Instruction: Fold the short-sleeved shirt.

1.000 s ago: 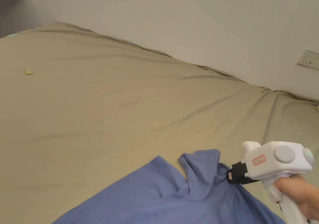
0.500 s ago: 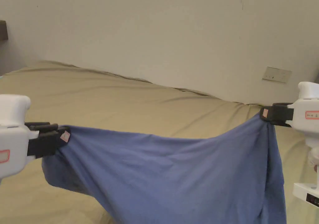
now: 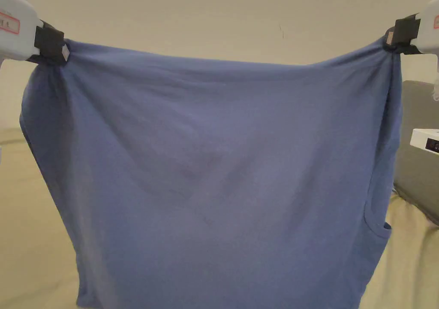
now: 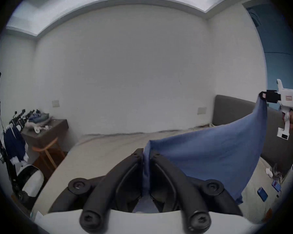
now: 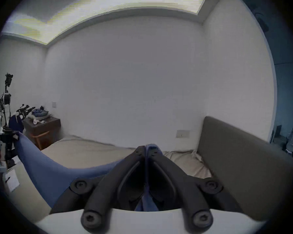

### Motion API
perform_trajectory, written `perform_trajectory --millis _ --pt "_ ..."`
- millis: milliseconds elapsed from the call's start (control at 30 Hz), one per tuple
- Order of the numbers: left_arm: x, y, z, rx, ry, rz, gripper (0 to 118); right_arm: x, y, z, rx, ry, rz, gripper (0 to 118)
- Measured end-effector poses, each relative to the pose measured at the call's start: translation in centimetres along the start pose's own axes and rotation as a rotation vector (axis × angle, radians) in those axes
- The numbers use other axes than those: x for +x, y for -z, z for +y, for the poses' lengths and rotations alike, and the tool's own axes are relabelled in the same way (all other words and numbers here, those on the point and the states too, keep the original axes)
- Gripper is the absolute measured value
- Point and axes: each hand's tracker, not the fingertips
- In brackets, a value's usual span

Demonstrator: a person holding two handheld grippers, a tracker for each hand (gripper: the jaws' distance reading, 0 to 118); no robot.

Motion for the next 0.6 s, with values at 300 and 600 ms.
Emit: perform_trajectory --millis 300,600 --pt "-0.2 4.2 6.6 0.104 0.047 0.074 5 -1.2 3.9 4.4 0.137 -0.006 -0.049 4" --pt "-1.0 4.2 5.2 0.117 0.041 0.065 5 -0.8 3.5 4.1 0.082 0.003 -0.023 4"
